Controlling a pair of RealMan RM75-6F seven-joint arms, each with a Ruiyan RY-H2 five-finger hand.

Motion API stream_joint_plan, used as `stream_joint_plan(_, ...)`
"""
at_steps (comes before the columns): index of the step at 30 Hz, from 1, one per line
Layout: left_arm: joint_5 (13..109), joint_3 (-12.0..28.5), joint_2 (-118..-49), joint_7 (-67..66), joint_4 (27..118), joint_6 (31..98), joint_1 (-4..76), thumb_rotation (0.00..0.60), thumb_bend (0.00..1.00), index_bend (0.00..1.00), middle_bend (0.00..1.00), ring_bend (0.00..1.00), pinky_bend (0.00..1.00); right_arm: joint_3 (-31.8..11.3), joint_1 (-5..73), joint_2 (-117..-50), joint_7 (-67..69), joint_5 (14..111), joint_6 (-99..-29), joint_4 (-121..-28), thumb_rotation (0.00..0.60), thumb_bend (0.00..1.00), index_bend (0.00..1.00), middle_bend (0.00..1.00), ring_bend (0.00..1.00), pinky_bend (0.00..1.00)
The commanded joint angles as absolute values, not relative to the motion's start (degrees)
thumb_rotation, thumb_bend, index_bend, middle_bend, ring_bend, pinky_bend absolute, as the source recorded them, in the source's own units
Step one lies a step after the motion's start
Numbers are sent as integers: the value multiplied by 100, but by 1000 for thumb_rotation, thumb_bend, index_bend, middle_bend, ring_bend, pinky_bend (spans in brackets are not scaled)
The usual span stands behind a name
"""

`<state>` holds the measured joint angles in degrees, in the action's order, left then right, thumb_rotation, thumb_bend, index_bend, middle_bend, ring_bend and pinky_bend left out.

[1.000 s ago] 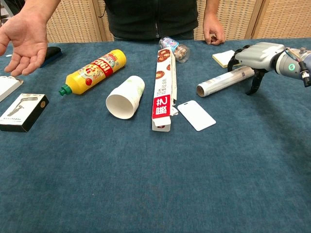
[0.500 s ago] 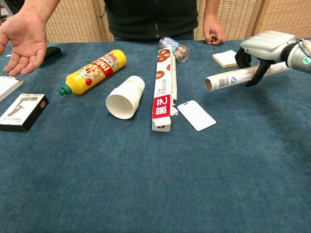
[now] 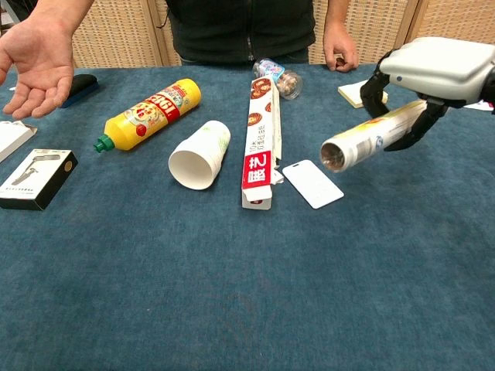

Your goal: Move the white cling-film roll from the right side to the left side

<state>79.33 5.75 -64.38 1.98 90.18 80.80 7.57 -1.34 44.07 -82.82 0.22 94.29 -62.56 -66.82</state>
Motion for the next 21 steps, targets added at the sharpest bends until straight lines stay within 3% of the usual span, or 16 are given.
stream_joint_plan(1, 7982, 546, -6396, 283, 9018, 8104, 736, 600, 0, 0, 0, 0, 0, 59, 4399, -7998, -1025, 9835, -6293, -7902, 600, 775, 643, 620, 415, 233)
stream_joint_plan(8, 8015, 523, -6328, 498, 9002, 8101, 712, 600, 0, 0, 0, 0, 0, 50, 4721, -8778, -2098, 10101, -5749, -8325, 600, 775, 643, 620, 415, 246)
stream_joint_plan(21, 7993, 500, -6244, 713, 8968, 7949, 750, 600, 0, 0, 0, 0, 0, -544, 5049, -10204, -3717, 9686, -5184, -7730, 600, 775, 643, 625, 419, 246)
